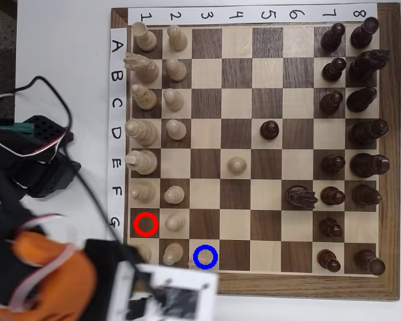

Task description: Move the piece to destination

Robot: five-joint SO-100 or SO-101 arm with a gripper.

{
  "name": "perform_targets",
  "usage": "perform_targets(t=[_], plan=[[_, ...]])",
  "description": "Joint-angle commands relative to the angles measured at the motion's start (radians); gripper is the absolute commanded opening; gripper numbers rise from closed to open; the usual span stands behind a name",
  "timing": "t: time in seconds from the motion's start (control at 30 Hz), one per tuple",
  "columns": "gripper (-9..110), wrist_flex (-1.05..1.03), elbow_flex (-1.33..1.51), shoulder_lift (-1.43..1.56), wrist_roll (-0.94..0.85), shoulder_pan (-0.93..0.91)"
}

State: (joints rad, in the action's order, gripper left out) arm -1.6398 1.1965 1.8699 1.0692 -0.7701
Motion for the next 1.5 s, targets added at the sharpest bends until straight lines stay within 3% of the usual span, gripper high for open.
perform_targets(t=[0.0, 0.4, 0.67, 0.9, 1.47], plan=[[0, -0.026, -0.118, 0.083, -0.069, -0.054], [0, 0.08, -0.163, 0.198, -0.657, -0.474], [0, 0.333, 0.302, 0.37, -1.063, -0.839], [0, 0.565, 0.747, 0.522, -1.112, -0.9], [0, 0.945, 1.397, 0.741, -1.028, -0.867]])
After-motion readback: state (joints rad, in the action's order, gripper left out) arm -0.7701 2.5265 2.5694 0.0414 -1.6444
